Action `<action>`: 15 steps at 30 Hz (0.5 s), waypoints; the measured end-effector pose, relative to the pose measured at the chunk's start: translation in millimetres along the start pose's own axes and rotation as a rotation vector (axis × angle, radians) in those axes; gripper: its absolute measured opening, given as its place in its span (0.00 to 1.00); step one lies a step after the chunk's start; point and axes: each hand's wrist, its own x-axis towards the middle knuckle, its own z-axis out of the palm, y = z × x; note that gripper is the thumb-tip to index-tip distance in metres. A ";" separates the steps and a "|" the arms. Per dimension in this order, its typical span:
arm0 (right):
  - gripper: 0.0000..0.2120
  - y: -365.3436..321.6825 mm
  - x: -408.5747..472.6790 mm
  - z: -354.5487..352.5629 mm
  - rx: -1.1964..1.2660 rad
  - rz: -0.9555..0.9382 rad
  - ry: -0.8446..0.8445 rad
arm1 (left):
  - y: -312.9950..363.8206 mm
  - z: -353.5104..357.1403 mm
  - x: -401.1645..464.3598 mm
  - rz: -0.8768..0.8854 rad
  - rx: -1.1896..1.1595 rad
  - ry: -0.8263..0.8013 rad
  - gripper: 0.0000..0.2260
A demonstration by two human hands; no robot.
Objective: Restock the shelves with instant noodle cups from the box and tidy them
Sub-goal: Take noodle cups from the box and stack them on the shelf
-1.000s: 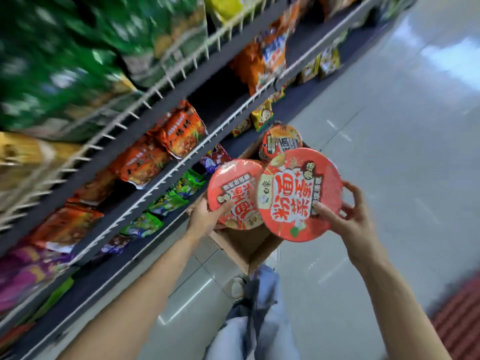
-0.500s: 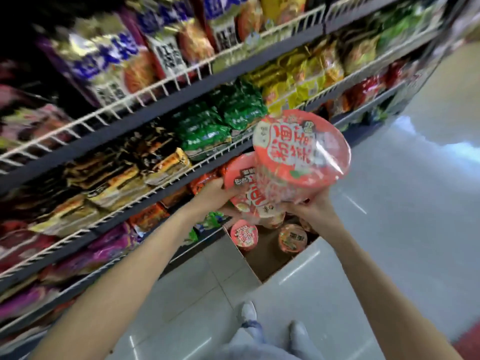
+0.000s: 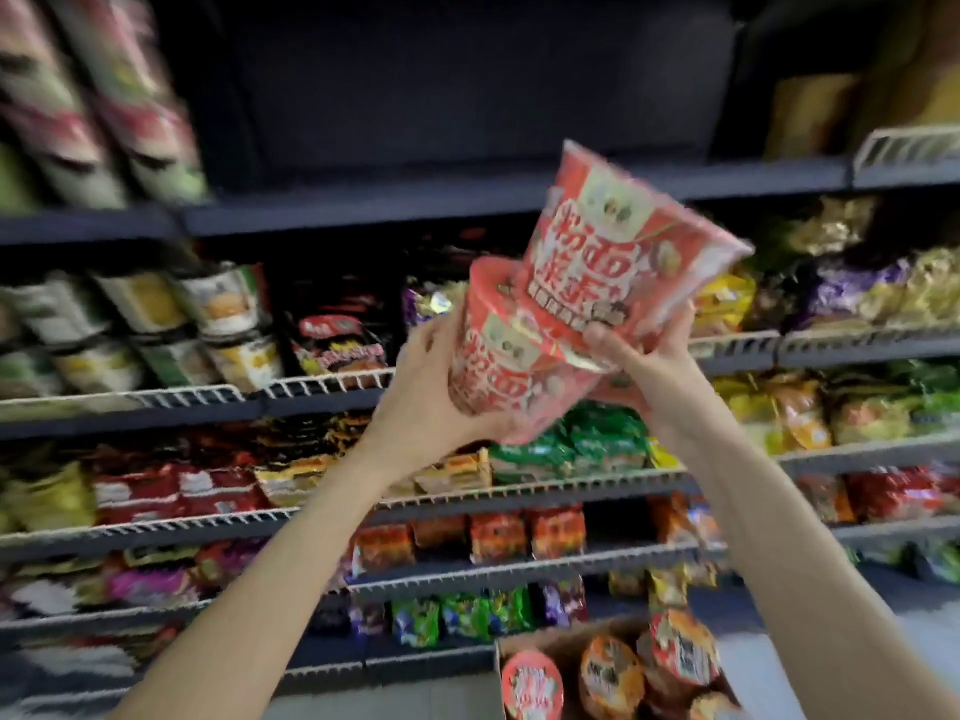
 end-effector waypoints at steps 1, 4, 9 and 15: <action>0.57 -14.0 13.5 13.5 0.015 -0.031 -0.027 | 2.4 -15.2 6.5 0.044 0.018 0.106 0.55; 0.54 -53.3 51.9 55.1 -0.001 -0.111 -0.126 | 5.2 -63.9 25.5 0.066 0.068 0.313 0.56; 0.52 -96.7 117.3 128.1 -0.149 -0.241 -0.233 | -17.2 -132.0 59.7 0.087 0.042 0.457 0.47; 0.51 -96.9 184.8 199.2 -0.306 -0.301 -0.229 | -75.3 -171.1 101.6 0.072 -0.053 0.576 0.41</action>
